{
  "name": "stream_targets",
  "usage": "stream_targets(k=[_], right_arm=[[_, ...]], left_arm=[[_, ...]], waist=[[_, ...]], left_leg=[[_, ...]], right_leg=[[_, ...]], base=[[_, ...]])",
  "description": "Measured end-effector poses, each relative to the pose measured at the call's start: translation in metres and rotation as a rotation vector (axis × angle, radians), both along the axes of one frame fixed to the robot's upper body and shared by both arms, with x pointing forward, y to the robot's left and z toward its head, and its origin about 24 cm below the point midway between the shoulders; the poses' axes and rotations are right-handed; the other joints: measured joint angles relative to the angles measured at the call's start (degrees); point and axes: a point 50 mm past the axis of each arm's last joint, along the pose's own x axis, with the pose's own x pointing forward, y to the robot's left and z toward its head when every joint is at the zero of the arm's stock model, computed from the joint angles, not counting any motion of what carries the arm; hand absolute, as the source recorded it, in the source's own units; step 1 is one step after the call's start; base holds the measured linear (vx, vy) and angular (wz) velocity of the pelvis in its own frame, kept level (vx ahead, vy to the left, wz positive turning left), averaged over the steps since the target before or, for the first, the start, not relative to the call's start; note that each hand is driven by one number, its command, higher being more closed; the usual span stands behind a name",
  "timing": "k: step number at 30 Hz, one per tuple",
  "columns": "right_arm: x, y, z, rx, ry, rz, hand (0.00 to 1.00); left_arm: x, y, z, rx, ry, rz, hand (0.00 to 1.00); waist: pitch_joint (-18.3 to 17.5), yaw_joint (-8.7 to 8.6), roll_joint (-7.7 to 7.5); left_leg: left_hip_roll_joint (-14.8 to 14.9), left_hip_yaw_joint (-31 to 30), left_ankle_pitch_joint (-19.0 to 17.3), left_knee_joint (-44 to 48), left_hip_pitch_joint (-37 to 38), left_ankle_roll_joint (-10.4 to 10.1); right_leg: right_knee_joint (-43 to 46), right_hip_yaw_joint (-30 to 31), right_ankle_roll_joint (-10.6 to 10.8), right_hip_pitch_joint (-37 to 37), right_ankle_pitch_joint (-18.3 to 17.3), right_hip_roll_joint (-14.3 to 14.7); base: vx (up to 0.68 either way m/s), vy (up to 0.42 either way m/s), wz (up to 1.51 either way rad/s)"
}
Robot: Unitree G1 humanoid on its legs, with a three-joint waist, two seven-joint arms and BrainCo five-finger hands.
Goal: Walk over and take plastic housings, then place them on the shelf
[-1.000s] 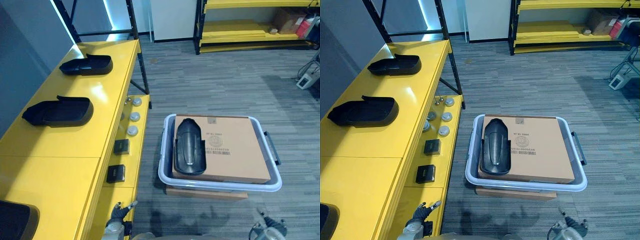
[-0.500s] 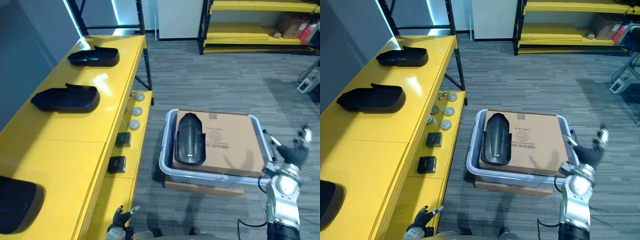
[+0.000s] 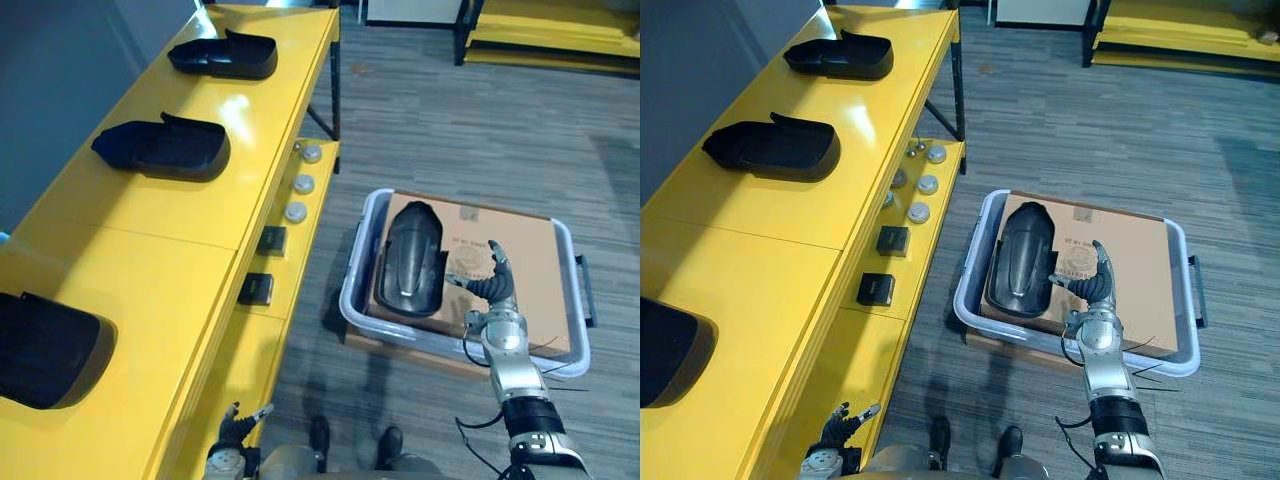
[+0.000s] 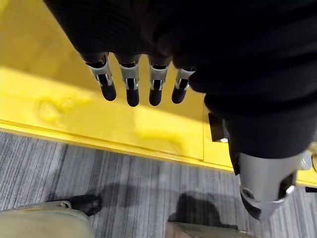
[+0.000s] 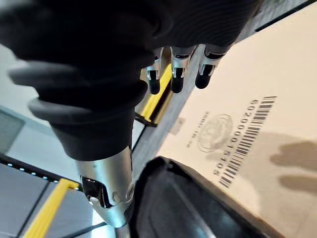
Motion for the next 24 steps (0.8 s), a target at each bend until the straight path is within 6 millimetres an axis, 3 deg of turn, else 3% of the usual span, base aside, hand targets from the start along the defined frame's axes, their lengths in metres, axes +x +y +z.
stream_targets(k=[5, 6, 9, 15, 16, 21, 24], right_arm=[[0.011, -0.007, -0.008, 0.03, 0.065, -0.112, 0.0], [0.016, -0.006, -0.004, 0.029, 0.059, -0.121, 1.0], [0.035, -0.011, 0.012, 0.029, 0.049, -0.122, 1.0], [0.043, -0.023, 0.025, 0.057, 0.02, -0.13, 1.0], [0.045, -0.023, 0.027, 0.063, 0.011, -0.126, 1.0], [0.045, -0.021, 0.025, 0.097, 0.013, -0.104, 1.0], [0.04, -0.012, 0.01, 0.129, 0.058, -0.071, 1.0]], left_arm=[[0.013, -0.003, 0.005, 0.004, -0.043, 0.005, 0.0], [0.014, -0.004, 0.005, 0.003, -0.05, 0.004, 0.0], [0.016, -0.005, 0.006, -0.007, -0.062, 0.013, 0.0], [0.023, -0.008, 0.009, -0.013, -0.085, -0.003, 0.0], [0.025, -0.008, 0.01, -0.014, -0.091, -0.001, 0.0], [0.031, -0.008, 0.012, -0.015, -0.104, -0.006, 0.0], [0.031, -0.008, 0.012, -0.014, -0.102, -0.011, 0.0]], waist=[[2.7, 0.66, -0.05], [3.0, 0.71, -0.17], [3.6, 0.84, -0.25], [4.4, 2.08, -0.57], [4.9, 2.02, -1.08], [6.2, 2.01, -1.99], [6.3, 2.01, -2.09]], left_leg=[[-0.2, 0.0, 0.7, 0.0, -2.6, -1.2], [-0.2, 0.0, 0.8, -0.1, -2.8, -1.2], [-0.1, 0.0, 0.8, -0.1, -3.3, -1.2], [-0.1, 0.1, 1.1, -0.3, -4.0, -1.2], [-0.2, 0.1, 2.2, -1.1, -3.9, -2.6], [-0.1, 0.0, 3.0, -1.8, -2.8, -2.4], [-0.2, 0.0, 3.0, -1.9, -2.0, -2.4]], right_leg=[[0.0, -0.3, 0.0, -2.3, 0.0, -0.3], [0.0, -0.5, 0.0, -2.4, 0.0, -0.3], [-0.2, -0.5, 0.1, -2.9, 0.1, -0.2], [-2.4, -0.3, -0.1, -2.8, 1.7, 0.2], [-2.9, -0.2, -0.1, -2.8, 2.4, 0.1], [-3.2, -0.2, -0.3, -1.7, 2.8, 0.4], [-3.2, -0.2, -0.3, -1.0, 2.8, 0.3]], base=[[-0.02, -0.002, 0.05], [-0.03, -0.008, 0.07], [-0.02, -0.003, 0.01], [-0.02, 0.006, -0.02], [0.0, 0.0, 0.0], [-0.01, -0.005, 0.04], [-0.02, 0.014, 0.0]])
